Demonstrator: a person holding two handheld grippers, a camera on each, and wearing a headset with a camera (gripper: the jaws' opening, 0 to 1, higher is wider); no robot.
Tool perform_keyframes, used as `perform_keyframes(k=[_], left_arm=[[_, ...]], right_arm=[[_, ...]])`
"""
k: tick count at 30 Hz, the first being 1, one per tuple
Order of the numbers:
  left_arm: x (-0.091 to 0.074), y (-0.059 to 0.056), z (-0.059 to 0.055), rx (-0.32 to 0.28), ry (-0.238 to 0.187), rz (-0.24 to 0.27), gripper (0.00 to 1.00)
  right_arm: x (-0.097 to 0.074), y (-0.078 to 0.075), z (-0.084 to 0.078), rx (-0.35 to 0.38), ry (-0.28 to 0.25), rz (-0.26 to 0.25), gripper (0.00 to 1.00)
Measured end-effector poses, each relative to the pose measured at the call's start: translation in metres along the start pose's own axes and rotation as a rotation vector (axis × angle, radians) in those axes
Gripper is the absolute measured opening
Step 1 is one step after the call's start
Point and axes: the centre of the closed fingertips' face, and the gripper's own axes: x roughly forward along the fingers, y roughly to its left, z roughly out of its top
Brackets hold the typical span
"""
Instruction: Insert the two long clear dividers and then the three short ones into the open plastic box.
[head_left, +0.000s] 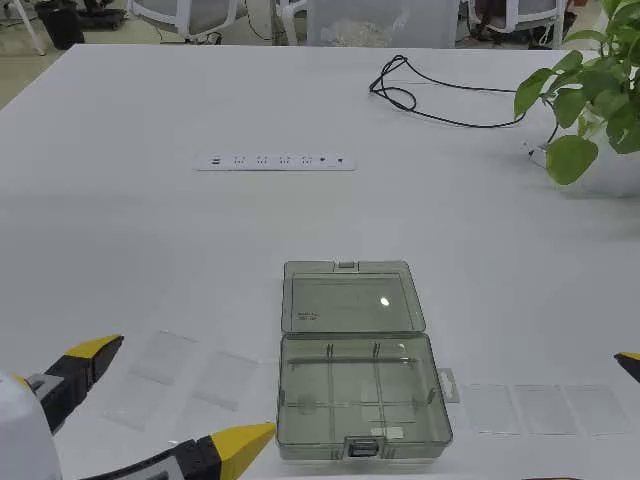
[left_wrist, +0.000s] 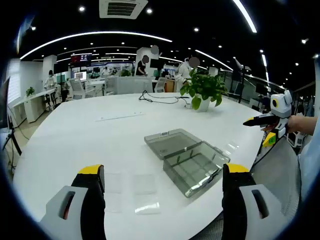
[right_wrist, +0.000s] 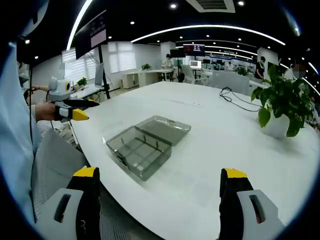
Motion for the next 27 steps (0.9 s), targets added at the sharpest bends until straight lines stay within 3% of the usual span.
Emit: perform_keyframes(k=[27], left_arm=[[0.0002, -0.0046, -0.0039, 0.001, 0.014, -0.002, 1.0]], right_arm=[[-0.0058, -0.0096, 0.0044, -0.013, -0.006, -0.028, 1.0]])
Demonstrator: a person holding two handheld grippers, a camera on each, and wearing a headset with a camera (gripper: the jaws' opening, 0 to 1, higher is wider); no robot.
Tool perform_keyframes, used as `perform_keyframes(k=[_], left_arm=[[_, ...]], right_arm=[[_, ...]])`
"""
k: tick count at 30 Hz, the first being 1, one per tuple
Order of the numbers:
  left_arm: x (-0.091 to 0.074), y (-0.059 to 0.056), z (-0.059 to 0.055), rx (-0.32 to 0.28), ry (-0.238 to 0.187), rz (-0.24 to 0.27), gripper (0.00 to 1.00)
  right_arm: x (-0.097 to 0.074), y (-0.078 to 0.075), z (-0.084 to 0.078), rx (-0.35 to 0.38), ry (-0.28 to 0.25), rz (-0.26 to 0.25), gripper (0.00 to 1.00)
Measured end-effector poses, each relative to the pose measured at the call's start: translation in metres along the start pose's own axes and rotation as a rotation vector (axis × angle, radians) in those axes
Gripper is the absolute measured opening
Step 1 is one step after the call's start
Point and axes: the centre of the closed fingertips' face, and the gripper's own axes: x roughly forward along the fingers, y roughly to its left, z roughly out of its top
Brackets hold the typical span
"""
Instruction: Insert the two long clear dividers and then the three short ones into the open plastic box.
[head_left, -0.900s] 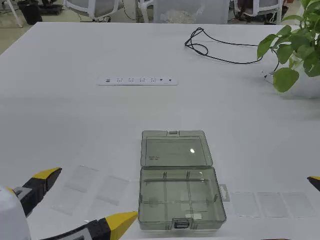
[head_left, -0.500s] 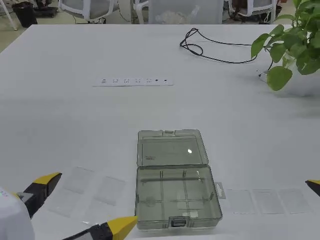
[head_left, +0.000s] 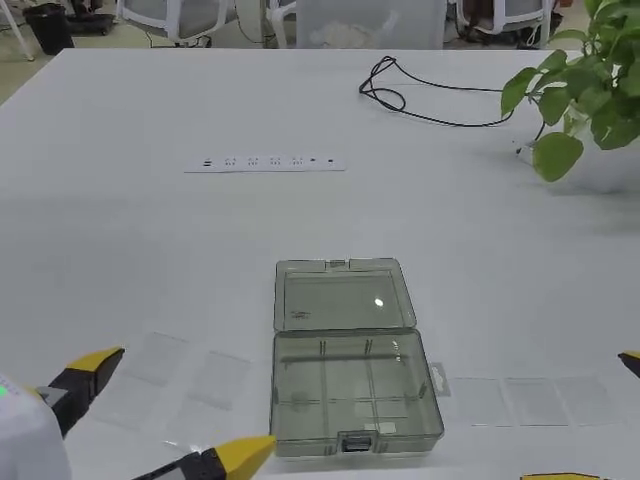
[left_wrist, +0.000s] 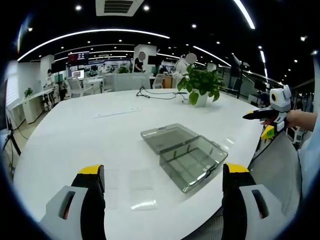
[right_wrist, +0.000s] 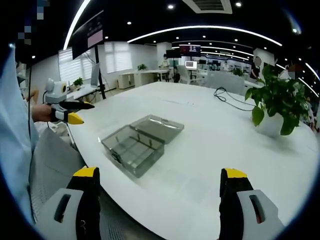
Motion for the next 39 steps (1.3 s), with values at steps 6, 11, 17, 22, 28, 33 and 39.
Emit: perform_keyframes(k=[6, 11, 17, 22, 28, 33, 39], left_arm=[[-0.002, 0.001, -0.001, -0.002, 0.0, 0.006, 1.0], [-0.004, 0.003, -0.002, -0.001, 0.002, 0.01, 1.0], [-0.005, 0.006, -0.003, 0.0, 0.004, 0.015, 1.0], [-0.006, 0.007, -0.002, 0.007, 0.008, 0.017, 1.0], [-0.004, 0.007, -0.001, 0.018, 0.01, 0.013, 1.0], [-0.002, 0.006, -0.001, 0.022, 0.014, 0.008, 1.0], [0.001, 0.003, -0.001, 0.022, 0.016, 0.002, 1.0]], right_arm=[[0.0, -0.003, 0.0, -0.011, 0.003, -0.008, 1.0], [0.0, -0.003, -0.001, -0.011, 0.007, -0.005, 1.0], [0.0, -0.008, 0.0, -0.015, 0.005, -0.011, 1.0], [0.0, -0.011, 0.001, -0.019, 0.005, -0.017, 1.0], [0.001, -0.01, -0.002, -0.019, 0.015, -0.012, 1.0], [0.0, -0.01, -0.003, -0.01, 0.013, -0.013, 1.0], [0.0, -0.01, -0.006, -0.002, 0.017, -0.015, 1.0]])
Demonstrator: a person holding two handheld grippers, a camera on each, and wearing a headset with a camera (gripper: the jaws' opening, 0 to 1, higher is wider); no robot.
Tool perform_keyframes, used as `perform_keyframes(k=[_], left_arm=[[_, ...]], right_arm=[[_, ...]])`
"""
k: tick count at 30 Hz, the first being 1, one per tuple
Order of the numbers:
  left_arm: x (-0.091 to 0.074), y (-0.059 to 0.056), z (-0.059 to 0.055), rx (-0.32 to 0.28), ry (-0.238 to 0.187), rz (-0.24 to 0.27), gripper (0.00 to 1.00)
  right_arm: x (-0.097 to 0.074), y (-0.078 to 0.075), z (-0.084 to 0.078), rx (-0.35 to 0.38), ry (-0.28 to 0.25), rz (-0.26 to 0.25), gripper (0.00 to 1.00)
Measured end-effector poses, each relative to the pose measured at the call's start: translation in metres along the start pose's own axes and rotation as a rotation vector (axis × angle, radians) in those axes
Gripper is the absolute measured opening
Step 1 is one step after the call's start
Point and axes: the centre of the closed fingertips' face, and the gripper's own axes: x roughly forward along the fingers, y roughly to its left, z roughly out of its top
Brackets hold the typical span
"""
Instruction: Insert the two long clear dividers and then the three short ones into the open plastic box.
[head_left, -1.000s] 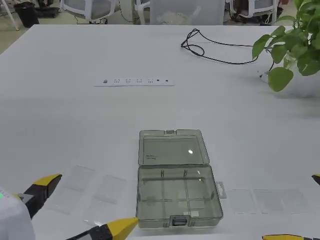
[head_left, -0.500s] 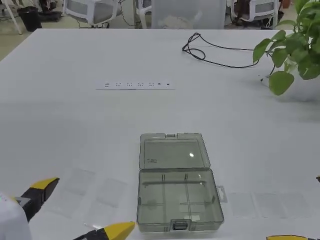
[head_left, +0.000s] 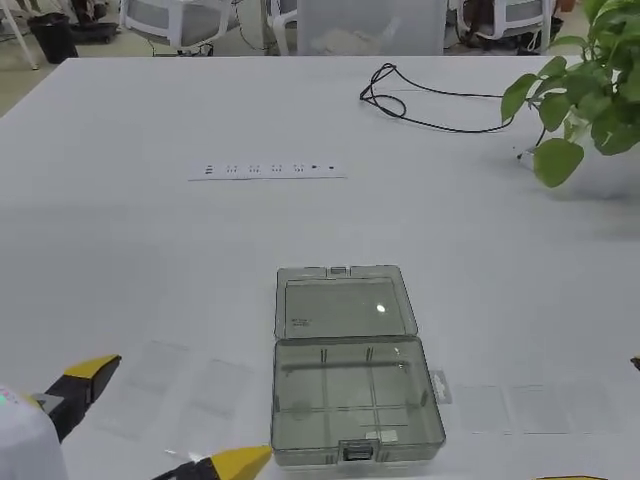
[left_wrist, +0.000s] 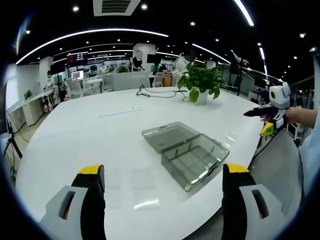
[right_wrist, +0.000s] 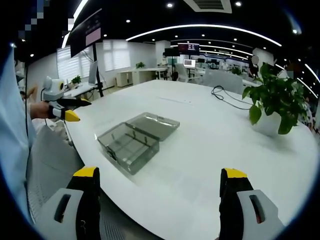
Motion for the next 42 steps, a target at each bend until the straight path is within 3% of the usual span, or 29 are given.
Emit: perform_keyframes(k=[12, 24, 30, 34, 40, 42], left_arm=[[-0.001, -0.003, -0.004, 0.011, 0.014, -0.006, 1.0], [0.002, 0.004, -0.017, 0.004, 0.066, 0.004, 1.0], [0.009, 0.011, -0.025, 0.007, 0.127, 0.004, 0.97], [0.017, 0.018, -0.03, -0.034, 0.169, 0.014, 0.96], [0.026, 0.026, -0.037, -0.108, 0.232, 0.01, 0.86], [0.028, 0.027, -0.04, -0.101, 0.259, 0.009, 0.84]], right_arm=[[-0.003, -0.001, 0.0, -0.001, -0.01, -0.008, 1.0], [-0.002, -0.002, -0.009, -0.004, 0.012, -0.005, 1.0], [0.0, -0.001, -0.01, -0.004, 0.016, 0.0, 1.0], [0.001, -0.001, -0.012, 0.0, 0.017, 0.004, 1.0], [0.0, 0.001, -0.015, 0.002, 0.023, 0.006, 1.0], [-0.001, 0.001, -0.017, 0.006, 0.022, 0.005, 1.0]])
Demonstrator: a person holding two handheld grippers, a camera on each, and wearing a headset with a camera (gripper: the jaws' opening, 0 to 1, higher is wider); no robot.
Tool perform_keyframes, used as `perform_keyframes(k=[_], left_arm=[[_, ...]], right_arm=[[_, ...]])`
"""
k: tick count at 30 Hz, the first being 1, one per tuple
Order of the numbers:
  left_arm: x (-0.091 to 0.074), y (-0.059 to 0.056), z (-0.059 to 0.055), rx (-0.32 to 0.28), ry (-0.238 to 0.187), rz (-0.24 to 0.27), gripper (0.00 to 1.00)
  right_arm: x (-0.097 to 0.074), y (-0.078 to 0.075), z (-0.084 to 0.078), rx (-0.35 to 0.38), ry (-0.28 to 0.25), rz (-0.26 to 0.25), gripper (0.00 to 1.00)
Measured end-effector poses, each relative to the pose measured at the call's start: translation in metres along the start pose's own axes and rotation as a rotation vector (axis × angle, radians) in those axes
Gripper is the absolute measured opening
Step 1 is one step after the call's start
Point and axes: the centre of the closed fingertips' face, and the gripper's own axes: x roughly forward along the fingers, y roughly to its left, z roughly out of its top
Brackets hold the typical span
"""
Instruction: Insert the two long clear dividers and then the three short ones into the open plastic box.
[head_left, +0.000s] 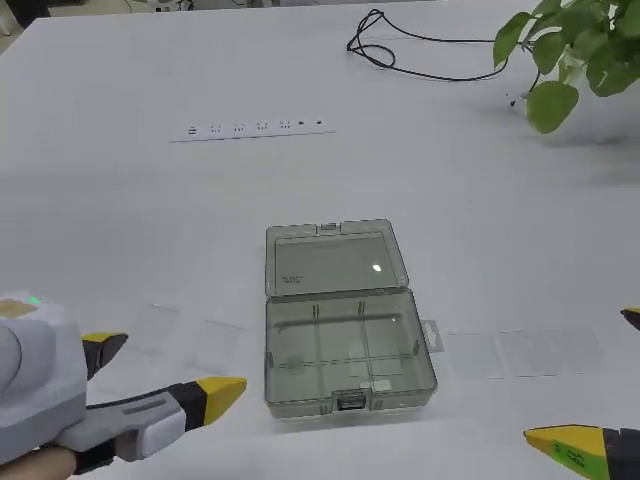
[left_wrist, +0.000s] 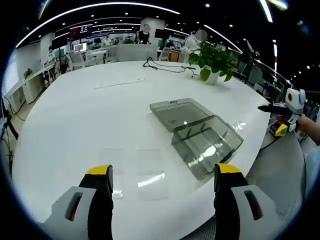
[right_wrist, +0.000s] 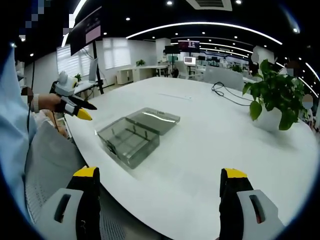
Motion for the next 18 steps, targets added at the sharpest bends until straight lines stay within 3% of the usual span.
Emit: perform_keyframes(k=[3, 5, 8, 13, 18], left_arm=[[0.004, 0.003, -0.006, 0.048, 0.057, 0.004, 0.78], [0.007, 0.005, -0.007, 0.04, 0.066, 0.012, 0.72], [0.013, 0.009, -0.007, -0.024, 0.058, 0.015, 0.6], [0.02, 0.009, -0.018, 0.044, 0.127, 0.025, 0.54], [0.029, 0.008, -0.034, 0.071, 0.201, 0.014, 0.55]], right_arm=[[-0.002, 0.0, -0.002, 0.009, -0.002, -0.004, 1.0], [-0.003, 0.0, -0.004, 0.014, -0.001, -0.001, 1.0], [-0.004, 0.0, -0.007, 0.014, 0.006, -0.002, 1.0], [-0.005, 0.001, -0.006, 0.017, 0.006, 0.004, 1.0], [-0.005, 0.001, -0.005, 0.013, 0.009, 0.01, 1.0]])
